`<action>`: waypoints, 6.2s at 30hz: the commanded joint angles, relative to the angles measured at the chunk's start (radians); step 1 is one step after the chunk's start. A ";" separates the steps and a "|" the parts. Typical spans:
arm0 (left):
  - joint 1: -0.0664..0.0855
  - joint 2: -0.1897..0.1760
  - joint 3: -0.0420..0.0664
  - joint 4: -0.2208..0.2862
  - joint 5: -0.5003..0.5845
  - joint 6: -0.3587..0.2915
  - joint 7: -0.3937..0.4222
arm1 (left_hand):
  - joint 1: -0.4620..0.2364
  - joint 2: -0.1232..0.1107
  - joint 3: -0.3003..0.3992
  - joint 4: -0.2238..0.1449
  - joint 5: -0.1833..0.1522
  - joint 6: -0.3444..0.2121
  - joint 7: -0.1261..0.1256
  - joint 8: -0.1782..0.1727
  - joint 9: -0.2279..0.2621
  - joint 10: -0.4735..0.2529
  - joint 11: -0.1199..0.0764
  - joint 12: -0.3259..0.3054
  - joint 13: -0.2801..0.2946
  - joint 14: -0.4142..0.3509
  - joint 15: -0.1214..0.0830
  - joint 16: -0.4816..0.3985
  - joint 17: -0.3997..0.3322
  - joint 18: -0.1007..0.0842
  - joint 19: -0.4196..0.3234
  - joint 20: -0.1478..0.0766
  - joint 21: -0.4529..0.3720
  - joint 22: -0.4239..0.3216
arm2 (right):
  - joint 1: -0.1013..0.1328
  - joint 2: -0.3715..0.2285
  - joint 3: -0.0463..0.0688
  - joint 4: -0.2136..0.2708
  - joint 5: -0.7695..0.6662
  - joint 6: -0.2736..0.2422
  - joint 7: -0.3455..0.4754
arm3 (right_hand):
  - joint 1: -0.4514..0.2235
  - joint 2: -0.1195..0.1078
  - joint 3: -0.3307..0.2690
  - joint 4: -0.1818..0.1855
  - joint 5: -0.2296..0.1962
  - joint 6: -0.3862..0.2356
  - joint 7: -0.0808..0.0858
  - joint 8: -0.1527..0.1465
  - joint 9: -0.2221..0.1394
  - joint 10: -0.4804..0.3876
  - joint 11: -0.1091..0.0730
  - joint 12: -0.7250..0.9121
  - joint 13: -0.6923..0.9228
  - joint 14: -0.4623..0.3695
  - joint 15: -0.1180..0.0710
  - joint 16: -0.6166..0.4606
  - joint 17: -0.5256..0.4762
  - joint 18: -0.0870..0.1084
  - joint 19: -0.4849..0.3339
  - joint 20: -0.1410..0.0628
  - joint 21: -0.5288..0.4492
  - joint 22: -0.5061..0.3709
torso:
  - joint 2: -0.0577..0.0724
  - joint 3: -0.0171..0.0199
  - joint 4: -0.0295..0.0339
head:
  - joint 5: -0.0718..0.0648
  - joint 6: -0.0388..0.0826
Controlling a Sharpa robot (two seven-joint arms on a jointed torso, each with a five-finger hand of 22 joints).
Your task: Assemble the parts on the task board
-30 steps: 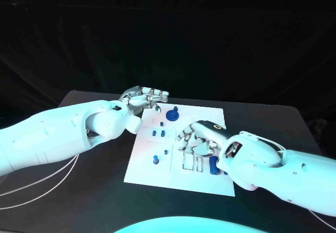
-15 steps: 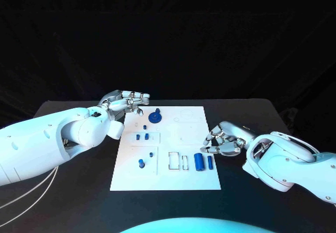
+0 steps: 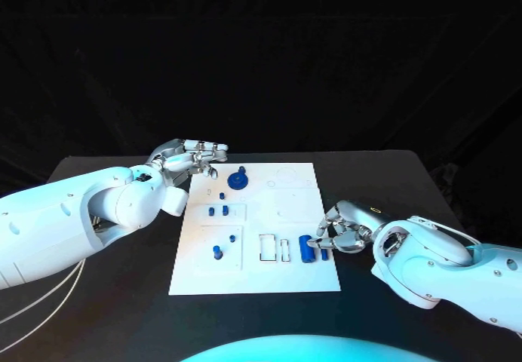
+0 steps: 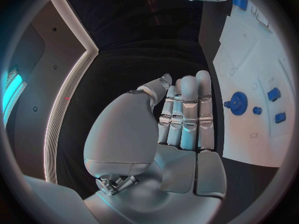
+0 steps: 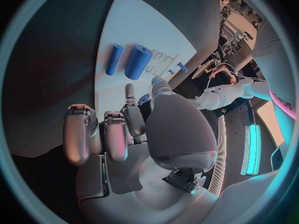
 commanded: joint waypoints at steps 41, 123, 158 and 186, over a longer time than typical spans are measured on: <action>0.001 -0.006 0.000 0.005 0.006 0.031 -0.006 | -0.004 0.011 -0.010 0.002 -0.001 -0.008 0.004 -0.002 -0.002 -0.009 0.004 0.004 0.002 -0.010 0.000 -0.004 -0.003 0.013 0.005 0.001 -0.009 -0.003 | -0.080 0.132 0.000 -0.085 -0.098 0.066 -0.148 | -0.024 0.028 -0.067 0.001 -0.021 -0.009 -0.006 0.029 0.048 0.011 -0.004 0.004 0.028 0.089 0.001 0.002 0.193 -0.007 0.036 -0.003 -0.002 0.207 | 0.003 -0.0085 0.0326 | -0.022 -0.014; 0.001 -0.003 0.000 0.011 0.010 0.033 -0.009 | -0.005 0.014 -0.012 0.003 -0.001 -0.010 0.004 -0.002 -0.004 -0.013 0.004 0.006 0.003 -0.012 0.000 -0.005 -0.006 0.013 0.005 0.002 -0.012 -0.005 | -0.019 0.248 0.006 -0.091 -0.003 -0.006 -0.169 | -0.279 0.130 -0.187 0.005 -0.256 0.018 -0.049 0.153 0.201 0.103 -0.042 0.064 0.169 0.096 -0.031 0.016 0.222 -0.014 0.053 -0.033 0.030 0.222 | 0.006 -0.0129 0.0529 | -0.032 -0.012; 0.000 -0.006 -0.006 0.007 0.010 0.030 -0.008 | -0.005 0.014 -0.012 0.003 -0.001 -0.010 0.004 -0.002 -0.004 -0.013 0.004 0.006 0.003 -0.012 0.000 -0.005 -0.006 0.013 0.005 0.002 -0.012 -0.005 | -0.013 -0.049 0.003 0.014 -0.076 -0.043 -0.030 | 0.102 0.157 -0.132 -0.095 0.012 -0.037 -0.022 0.080 0.171 0.072 -0.020 -0.004 0.139 0.088 -0.012 -0.001 0.191 -0.006 0.036 -0.017 -0.021 0.210 | -0.001 -0.0101 0.0417 | -0.057 0.001; 0.000 -0.010 -0.008 0.009 0.010 0.033 -0.009 | -0.004 0.014 -0.012 0.002 -0.001 -0.011 0.004 -0.001 -0.005 -0.015 0.004 0.008 0.004 -0.013 0.001 -0.006 -0.007 0.013 0.006 0.002 -0.013 -0.006 | -0.075 -0.038 -0.001 -0.022 -0.161 0.007 -0.148 | 0.072 0.142 -0.174 -0.049 0.025 0.001 -0.031 0.081 0.176 0.071 -0.027 -0.016 0.135 0.089 -0.018 -0.001 0.191 -0.005 0.037 -0.020 -0.022 0.210 | 0.000 -0.0116 0.0442 | -0.058 -0.011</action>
